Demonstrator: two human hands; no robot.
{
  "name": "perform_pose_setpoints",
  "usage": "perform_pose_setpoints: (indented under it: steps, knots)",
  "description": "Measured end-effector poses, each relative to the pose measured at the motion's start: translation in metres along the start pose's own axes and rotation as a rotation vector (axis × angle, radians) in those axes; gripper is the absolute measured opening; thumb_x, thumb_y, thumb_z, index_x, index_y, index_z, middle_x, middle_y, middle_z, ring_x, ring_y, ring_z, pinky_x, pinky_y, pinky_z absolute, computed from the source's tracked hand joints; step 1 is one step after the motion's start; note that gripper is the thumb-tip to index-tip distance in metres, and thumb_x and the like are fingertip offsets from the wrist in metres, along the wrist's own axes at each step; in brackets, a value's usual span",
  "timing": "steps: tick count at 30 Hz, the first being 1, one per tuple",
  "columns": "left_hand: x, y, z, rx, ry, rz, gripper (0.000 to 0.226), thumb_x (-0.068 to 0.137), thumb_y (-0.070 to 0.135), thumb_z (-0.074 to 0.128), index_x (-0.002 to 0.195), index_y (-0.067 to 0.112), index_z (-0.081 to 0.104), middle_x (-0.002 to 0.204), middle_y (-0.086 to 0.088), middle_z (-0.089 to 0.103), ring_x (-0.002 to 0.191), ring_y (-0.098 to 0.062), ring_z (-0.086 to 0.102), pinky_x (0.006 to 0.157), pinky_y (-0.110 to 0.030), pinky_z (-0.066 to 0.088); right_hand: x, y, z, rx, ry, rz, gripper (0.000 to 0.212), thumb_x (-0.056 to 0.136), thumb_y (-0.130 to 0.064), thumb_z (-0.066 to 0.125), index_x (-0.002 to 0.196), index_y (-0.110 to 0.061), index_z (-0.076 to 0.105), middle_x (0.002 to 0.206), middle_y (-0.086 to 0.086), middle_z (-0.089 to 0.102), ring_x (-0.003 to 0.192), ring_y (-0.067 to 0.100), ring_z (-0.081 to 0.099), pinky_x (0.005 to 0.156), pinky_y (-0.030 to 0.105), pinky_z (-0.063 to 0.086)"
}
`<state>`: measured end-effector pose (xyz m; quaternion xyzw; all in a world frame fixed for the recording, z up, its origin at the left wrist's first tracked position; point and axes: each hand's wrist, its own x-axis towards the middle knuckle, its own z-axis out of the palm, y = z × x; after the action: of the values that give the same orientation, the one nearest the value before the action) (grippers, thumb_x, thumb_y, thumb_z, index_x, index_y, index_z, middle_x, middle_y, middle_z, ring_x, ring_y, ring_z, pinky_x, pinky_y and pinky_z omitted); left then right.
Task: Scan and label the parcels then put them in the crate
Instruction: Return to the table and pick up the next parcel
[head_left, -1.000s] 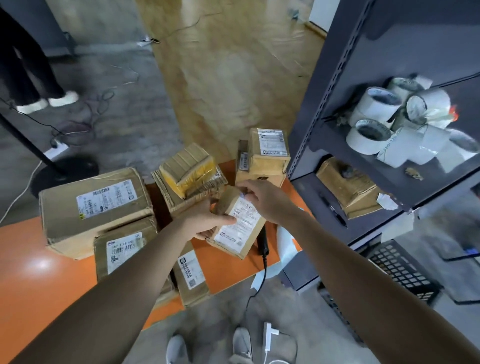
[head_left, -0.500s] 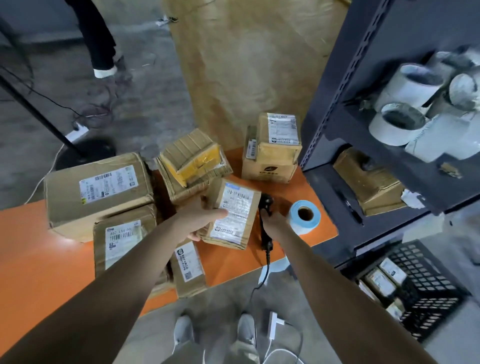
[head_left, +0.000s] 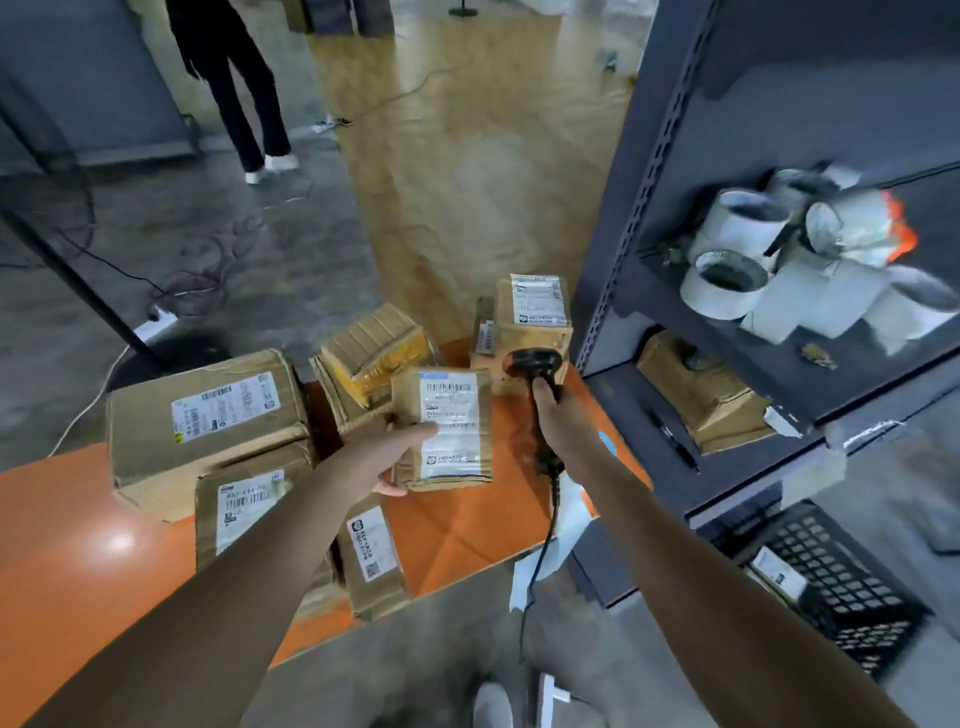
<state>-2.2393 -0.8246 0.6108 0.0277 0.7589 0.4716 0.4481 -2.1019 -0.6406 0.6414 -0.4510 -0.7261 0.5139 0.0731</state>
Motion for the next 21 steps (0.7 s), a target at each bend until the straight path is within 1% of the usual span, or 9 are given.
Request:
perform_pose_setpoints:
  steps: [1,3,5,6,8,12,15,18,21]
  knots:
    - [-0.001,0.003,0.001,-0.018,-0.007,0.012,0.047,0.081,0.034,0.076,0.122,0.024,0.053,0.117,-0.005,0.062,0.102,-0.023,0.059,0.083,-0.052,0.055,-0.008,-0.009,-0.005,0.023,0.009,-0.012,0.046,0.1,-0.049,0.039,0.114,-0.009,0.056,0.092,0.008,0.058,0.091,0.031,0.058,0.081,0.038,0.045]
    - [-0.002,0.009,0.001,-0.047,-0.025,0.024,0.049,0.081,0.036,0.076,0.124,0.024,0.053,0.117,-0.005,0.061,0.102,-0.024,0.059,0.087,-0.055,0.053,-0.022,-0.025,-0.012,0.058,0.021,-0.027,0.054,0.09,-0.059,0.042,0.111,-0.012,0.06,0.089,0.01,0.062,0.088,0.033,0.061,0.079,0.042,0.05]
    - [-0.004,0.016,0.001,-0.036,-0.038,0.041,0.055,0.078,0.042,0.078,0.125,0.027,0.053,0.12,-0.003,0.061,0.108,-0.026,0.059,0.089,-0.054,0.052,-0.031,-0.035,-0.016,0.12,0.029,-0.049,0.06,0.071,-0.067,0.043,0.097,-0.016,0.061,0.09,0.017,0.065,0.085,0.038,0.064,0.08,0.058,0.053]
    - [-0.006,0.02,0.001,-0.021,-0.037,0.063,0.059,0.075,0.046,0.079,0.125,0.028,0.053,0.122,-0.002,0.061,0.11,-0.025,0.058,0.089,-0.053,0.052,-0.034,-0.039,-0.016,0.127,0.028,-0.051,0.06,0.065,-0.067,0.042,0.091,-0.015,0.059,0.09,0.021,0.066,0.082,0.04,0.064,0.079,0.061,0.052]
    - [-0.008,0.026,0.001,-0.013,-0.039,0.108,0.069,0.07,0.051,0.08,0.128,0.027,0.052,0.125,-0.003,0.061,0.113,-0.027,0.059,0.09,-0.053,0.052,-0.052,-0.057,-0.017,0.137,0.026,-0.035,0.057,0.064,-0.063,0.043,0.086,-0.011,0.057,0.087,0.023,0.065,0.075,0.04,0.061,0.071,0.056,0.052]
    - [-0.012,0.031,0.001,0.014,-0.075,0.17,0.084,0.069,0.053,0.078,0.139,0.023,0.043,0.138,-0.005,0.055,0.123,-0.029,0.054,0.088,-0.048,0.053,-0.075,-0.08,-0.017,0.223,-0.023,0.01,0.043,0.09,-0.047,0.049,0.095,-0.005,0.059,0.075,0.011,0.061,0.053,0.024,0.054,0.047,0.03,0.047]
    - [-0.012,0.031,-0.003,0.017,-0.077,0.164,0.087,0.068,0.056,0.078,0.14,0.023,0.042,0.141,-0.007,0.052,0.124,-0.03,0.053,0.09,-0.051,0.054,-0.089,-0.088,-0.015,0.246,-0.034,0.017,0.043,0.095,-0.047,0.051,0.093,-0.005,0.06,0.071,0.009,0.061,0.049,0.021,0.052,0.045,0.028,0.046]
    - [-0.008,0.028,-0.008,0.009,-0.1,0.154,0.082,0.071,0.057,0.078,0.137,0.024,0.043,0.141,-0.008,0.052,0.123,-0.031,0.053,0.09,-0.052,0.053,-0.099,-0.093,-0.011,0.268,-0.04,0.04,0.042,0.096,-0.045,0.051,0.088,-0.005,0.058,0.07,0.011,0.06,0.048,0.022,0.051,0.046,0.029,0.046]
    - [-0.008,0.026,-0.009,-0.001,-0.116,0.158,0.078,0.073,0.053,0.078,0.136,0.024,0.043,0.139,-0.008,0.053,0.123,-0.031,0.054,0.093,-0.054,0.051,-0.107,-0.096,-0.007,0.241,-0.042,0.056,0.043,0.096,-0.045,0.05,0.09,-0.004,0.059,0.072,0.012,0.061,0.045,0.021,0.052,0.043,0.026,0.045]
